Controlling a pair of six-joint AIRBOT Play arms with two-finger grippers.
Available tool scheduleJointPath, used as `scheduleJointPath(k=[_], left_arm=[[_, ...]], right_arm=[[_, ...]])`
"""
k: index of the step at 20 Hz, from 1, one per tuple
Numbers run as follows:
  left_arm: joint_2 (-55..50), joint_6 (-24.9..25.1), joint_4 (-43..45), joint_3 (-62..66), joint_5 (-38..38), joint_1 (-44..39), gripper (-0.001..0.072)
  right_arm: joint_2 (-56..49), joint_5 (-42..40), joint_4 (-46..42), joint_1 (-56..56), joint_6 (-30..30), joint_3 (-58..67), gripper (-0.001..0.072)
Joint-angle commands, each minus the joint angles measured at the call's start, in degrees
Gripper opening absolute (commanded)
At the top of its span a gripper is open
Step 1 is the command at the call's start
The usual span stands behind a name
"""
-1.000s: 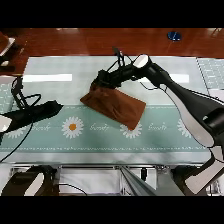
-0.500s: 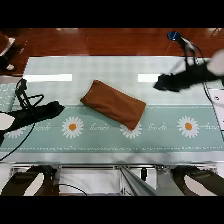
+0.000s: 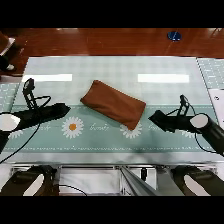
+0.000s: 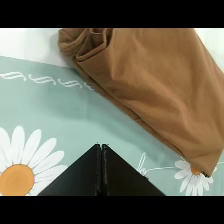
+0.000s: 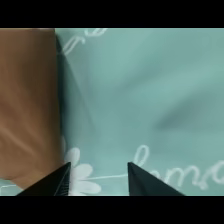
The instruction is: Fold the shirts.
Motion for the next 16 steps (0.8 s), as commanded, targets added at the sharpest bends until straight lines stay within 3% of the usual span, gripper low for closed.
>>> scheduleJointPath(k=[1,9,10,12,16], left_arm=[[0.0,0.0,0.0,0.0,1.5,-1.6,0.0017],[0.0,0.0,0.0,0.0,1.5,-1.6,0.0017],[0.0,0.0,0.0,0.0,1.5,-1.6,0.0017],[0.0,0.0,0.0,0.0,1.5,-1.6,0.0017],[0.0,0.0,0.0,0.0,1.5,-1.6,0.0017]], right_arm=[[-11.9,2.1,13.2,-0.1,-12.5,3.8,0.0412],[-31.1,14.3,20.0,0.1,-20.4,20.6,0.0392],[-32.3,15.4,20.0,0.7,-21.0,22.1,0.0318],[-33.8,17.8,20.1,3.3,-26.2,26.0,0.0029],[-33.0,24.5,17.4,4.9,-25.7,38.9,0.0028]])
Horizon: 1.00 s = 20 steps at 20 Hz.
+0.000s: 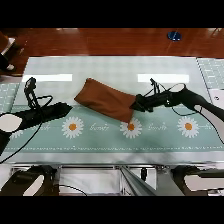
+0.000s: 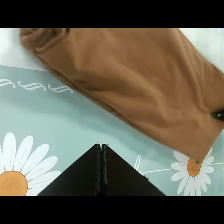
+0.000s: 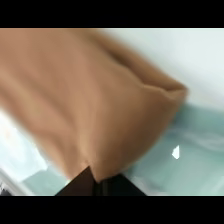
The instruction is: Fold the shirts.
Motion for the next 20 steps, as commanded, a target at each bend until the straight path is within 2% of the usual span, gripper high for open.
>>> scheduleJointPath(k=[1,6,10,16,20], left_arm=[[0.0,0.0,0.0,0.0,0.0,0.0,0.0017],[0.0,0.0,0.0,0.0,-0.2,0.0,0.0017],[0.0,0.0,0.0,0.0,-0.2,0.0,0.0017],[0.0,0.0,0.0,0.0,-0.2,0.0,0.0017],[0.0,0.0,0.0,0.0,0.0,0.0,0.0017]], right_arm=[[0.4,7.4,-2.9,0.7,0.5,12.9,0.0027],[2.0,19.0,-15.2,-4.5,10.4,38.5,0.0028],[2.3,25.8,-16.4,-11.8,14.6,50.9,0.0028],[6.4,29.6,-15.8,-26.4,20.6,56.7,0.0027],[9.2,35.9,-16.7,-37.8,24.6,56.7,0.0027]])
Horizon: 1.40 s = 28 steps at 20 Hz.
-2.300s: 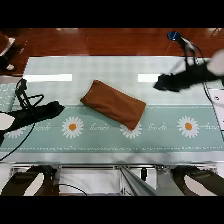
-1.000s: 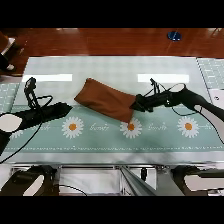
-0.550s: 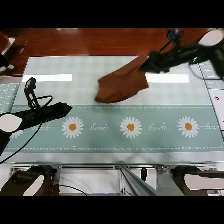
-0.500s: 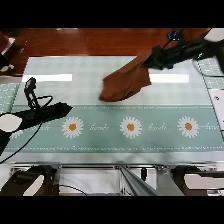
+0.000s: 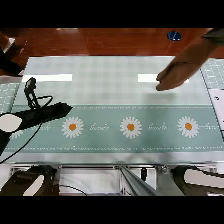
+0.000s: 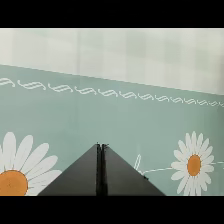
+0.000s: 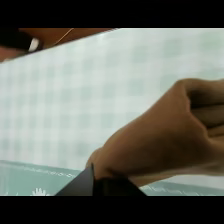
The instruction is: Fold the shirts.
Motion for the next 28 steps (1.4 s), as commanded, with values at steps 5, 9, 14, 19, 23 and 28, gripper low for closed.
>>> scheduleJointPath(k=[5,9,14,19,23,28], left_arm=[[0.0,0.0,0.0,0.0,2.5,0.0,0.0017],[0.0,0.0,0.0,0.0,4.3,0.0,0.0018],[0.0,0.0,0.0,0.0,4.7,0.0,0.0017],[0.0,0.0,0.0,0.0,4.7,-1.1,0.0017],[0.0,0.0,0.0,0.0,5.0,-2.4,0.0017],[-1.4,3.8,-0.6,10.6,6.1,0.0,0.0017]], right_arm=[[7.6,16.0,-16.1,-16.5,5.3,-1.4,0.0026],[18.5,16.0,-22.6,-25.1,4.5,-15.8,0.0026],[30.7,15.9,-35.8,-39.8,3.5,-35.9,0.0026],[40.2,13.2,-51.8,-44.0,6.1,-47.9,0.0074],[40.3,12.1,-53.5,-41.7,6.3,-50.8,0.0407],[32.9,4.9,-40.5,-29.4,3.4,-42.3,0.0028]])
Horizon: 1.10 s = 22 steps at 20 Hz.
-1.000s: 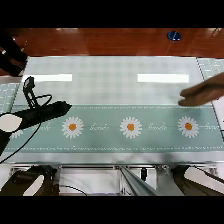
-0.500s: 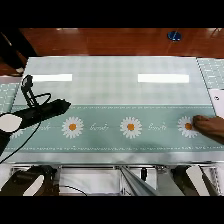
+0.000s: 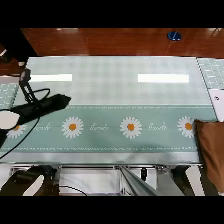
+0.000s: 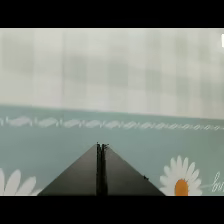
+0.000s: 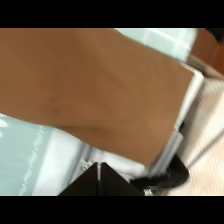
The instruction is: Fold the shirts.
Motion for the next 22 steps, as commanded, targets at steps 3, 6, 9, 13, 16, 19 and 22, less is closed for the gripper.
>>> scheduleJointPath(k=[3,6,9,13,16,19,22], left_arm=[[-6.7,3.7,0.0,22.6,-3.1,2.0,0.0017],[-15.3,3.8,0.4,36.1,-11.9,-1.8,0.0016],[-20.2,4.3,10.7,35.2,-14.9,-9.0,0.0017],[-27.1,-1.9,21.8,30.5,-14.7,-10.3,0.0017],[-28.8,-1.9,21.5,30.5,-14.7,-8.6,0.0018],[-28.8,-1.9,21.5,30.5,-14.7,-8.7,0.0018],[-28.9,-1.9,21.5,30.5,-14.7,-8.5,0.0018]], right_arm=[[-10.3,-17.6,32.3,20.7,-1.9,11.9,0.0028],[-15.0,-30.7,34.4,43.8,-6.7,13.7,0.0028],[-21.4,-32.2,12.1,64.4,-4.4,12.4,0.0028],[-31.6,-31.6,-1.8,70.8,6.2,5.9,0.0027],[-33.7,-31.3,-2.0,70.2,6.5,5.9,0.0027],[-33.1,-30.9,-1.9,70.2,6.5,5.9,0.0028],[-33.1,-30.9,-2.0,70.2,6.6,5.9,0.0028]])
